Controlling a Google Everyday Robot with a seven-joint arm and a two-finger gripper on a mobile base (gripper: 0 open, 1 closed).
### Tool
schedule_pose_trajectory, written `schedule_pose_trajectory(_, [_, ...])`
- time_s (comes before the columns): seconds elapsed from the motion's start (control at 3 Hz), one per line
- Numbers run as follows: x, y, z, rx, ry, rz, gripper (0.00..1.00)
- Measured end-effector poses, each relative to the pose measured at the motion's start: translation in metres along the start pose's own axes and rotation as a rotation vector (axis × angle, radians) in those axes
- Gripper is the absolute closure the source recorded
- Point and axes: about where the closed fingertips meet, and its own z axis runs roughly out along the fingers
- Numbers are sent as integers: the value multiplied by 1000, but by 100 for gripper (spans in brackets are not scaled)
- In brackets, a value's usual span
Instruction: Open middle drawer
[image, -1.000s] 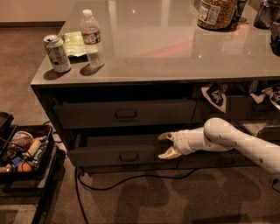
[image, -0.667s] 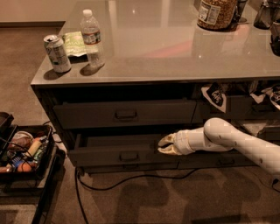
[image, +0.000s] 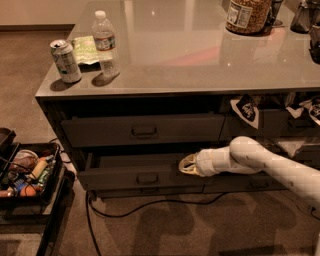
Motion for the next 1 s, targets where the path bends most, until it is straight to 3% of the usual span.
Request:
schedule_pose_trajectory(0.67, [18, -15, 23, 53, 47, -91, 100])
schedule_pose_trajectory(1.0, [15, -19, 23, 132, 88, -92, 100])
